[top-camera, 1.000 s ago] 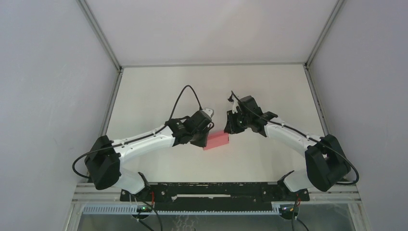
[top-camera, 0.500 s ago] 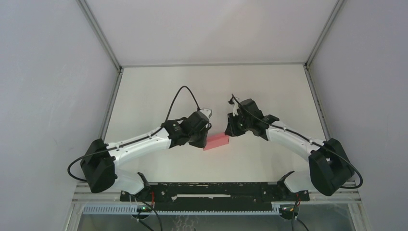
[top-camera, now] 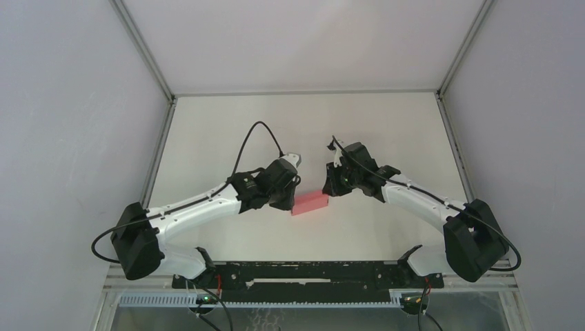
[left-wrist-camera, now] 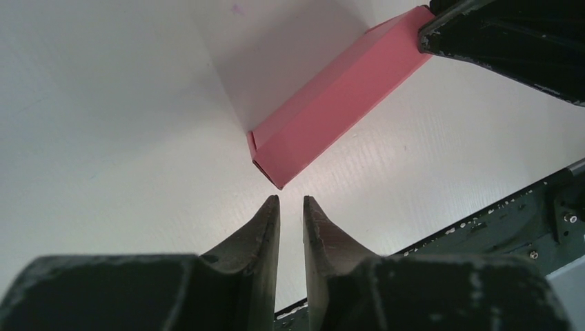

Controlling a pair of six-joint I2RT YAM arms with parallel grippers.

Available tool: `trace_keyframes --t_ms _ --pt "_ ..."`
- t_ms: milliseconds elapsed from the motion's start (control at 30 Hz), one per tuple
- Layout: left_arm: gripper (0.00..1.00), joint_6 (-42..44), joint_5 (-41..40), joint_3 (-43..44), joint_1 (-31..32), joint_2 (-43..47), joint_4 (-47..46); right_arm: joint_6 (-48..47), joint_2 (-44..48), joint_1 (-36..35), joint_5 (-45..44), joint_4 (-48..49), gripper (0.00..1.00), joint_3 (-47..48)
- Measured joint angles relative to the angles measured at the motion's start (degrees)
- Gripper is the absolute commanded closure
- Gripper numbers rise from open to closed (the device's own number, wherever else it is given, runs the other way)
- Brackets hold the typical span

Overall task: Fold the paper box
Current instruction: Close the paper box at the center of the board.

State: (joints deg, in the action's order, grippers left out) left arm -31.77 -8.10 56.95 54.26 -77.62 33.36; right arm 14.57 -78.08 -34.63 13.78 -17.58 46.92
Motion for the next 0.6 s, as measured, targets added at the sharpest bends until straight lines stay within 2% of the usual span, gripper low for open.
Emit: trace_keyframes --t_ms 200,600 --pt "0.92 -0.5 -2.1 0.0 0.0 -0.1 0.3 0.0 0.0 0.0 0.0 0.0 0.73 0.0" --pt "0.98 -0.8 -2.5 0.2 0.0 -2.6 0.3 0.0 0.0 0.0 0.0 0.0 0.73 0.0"
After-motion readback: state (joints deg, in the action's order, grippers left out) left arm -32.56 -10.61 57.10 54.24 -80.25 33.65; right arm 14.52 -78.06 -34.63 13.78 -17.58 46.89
